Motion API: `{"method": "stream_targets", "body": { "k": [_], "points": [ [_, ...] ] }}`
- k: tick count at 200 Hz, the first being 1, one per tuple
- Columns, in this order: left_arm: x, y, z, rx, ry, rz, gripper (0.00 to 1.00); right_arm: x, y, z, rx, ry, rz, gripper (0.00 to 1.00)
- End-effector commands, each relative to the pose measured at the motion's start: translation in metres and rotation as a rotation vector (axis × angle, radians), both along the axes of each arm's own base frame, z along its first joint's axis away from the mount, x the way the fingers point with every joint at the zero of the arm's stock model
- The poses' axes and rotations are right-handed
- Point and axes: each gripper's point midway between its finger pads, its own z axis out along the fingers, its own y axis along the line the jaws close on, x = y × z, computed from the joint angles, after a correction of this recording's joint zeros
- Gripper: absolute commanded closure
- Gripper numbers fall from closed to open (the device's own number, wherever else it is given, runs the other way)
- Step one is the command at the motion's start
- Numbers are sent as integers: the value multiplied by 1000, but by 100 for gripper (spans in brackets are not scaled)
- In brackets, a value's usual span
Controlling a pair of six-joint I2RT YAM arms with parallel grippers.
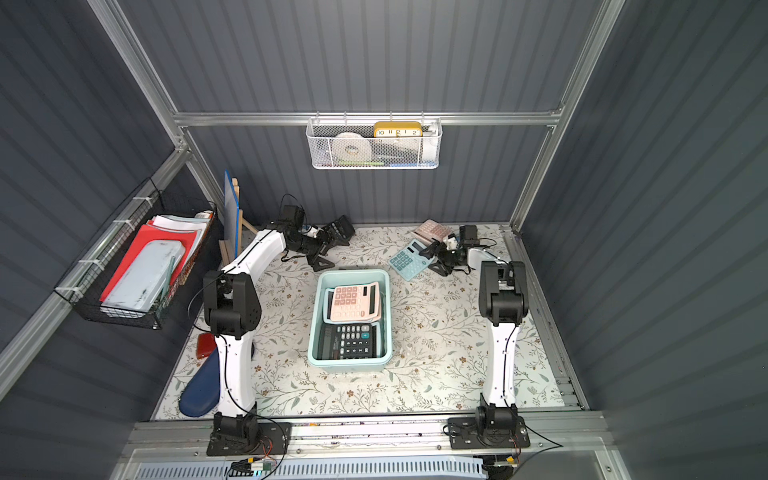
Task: Put the calculator in the storage box
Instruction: Pick up the calculator at the center of the board.
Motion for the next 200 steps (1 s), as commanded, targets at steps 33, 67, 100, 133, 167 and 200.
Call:
{"method": "stream_targets", "body": {
  "k": [33, 67, 100, 133, 167, 200],
  "points": [
    [-8, -2, 8, -25, -3, -12, 1, -44, 47, 19, -59, -19, 151, 26],
    [-11, -1, 10, -26, -11, -9, 1, -66, 30, 25, -171, -10, 144, 26],
    [-13, 0, 13, -21, -21, -8, 1, -64, -6, 24, -256, 21, 71, 23],
    [-16, 1, 17, -17, -26, -12, 1, -38, -26, 18, -259, 29, -2, 19],
    [-22, 3, 20, -6, -24, -27, 1, -12, -18, 12, -192, 21, 17, 20],
    [-23, 4, 21, 0, -25, -26, 1, 5, -11, 4, -140, 33, 35, 22]
  ]
}}
